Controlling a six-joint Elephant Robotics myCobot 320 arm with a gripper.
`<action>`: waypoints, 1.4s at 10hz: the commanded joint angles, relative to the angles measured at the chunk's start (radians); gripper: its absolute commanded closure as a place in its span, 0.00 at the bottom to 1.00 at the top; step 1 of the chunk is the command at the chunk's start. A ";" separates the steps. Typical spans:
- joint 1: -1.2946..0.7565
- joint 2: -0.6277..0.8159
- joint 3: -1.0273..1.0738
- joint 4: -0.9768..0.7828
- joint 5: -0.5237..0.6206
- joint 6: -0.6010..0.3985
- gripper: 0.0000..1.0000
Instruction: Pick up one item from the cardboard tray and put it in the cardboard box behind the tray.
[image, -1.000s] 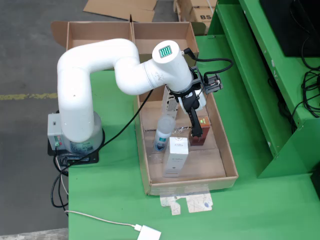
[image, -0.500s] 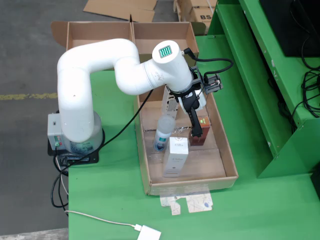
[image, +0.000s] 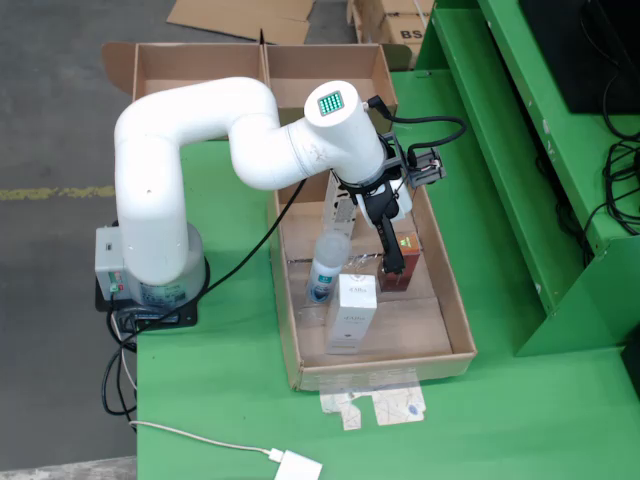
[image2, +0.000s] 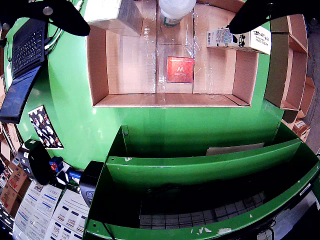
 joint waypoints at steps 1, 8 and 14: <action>0.000 0.017 0.028 0.012 0.000 0.000 0.00; -0.007 0.007 0.027 0.021 0.012 0.017 0.00; -0.040 -0.068 0.165 -0.076 0.047 -0.001 0.00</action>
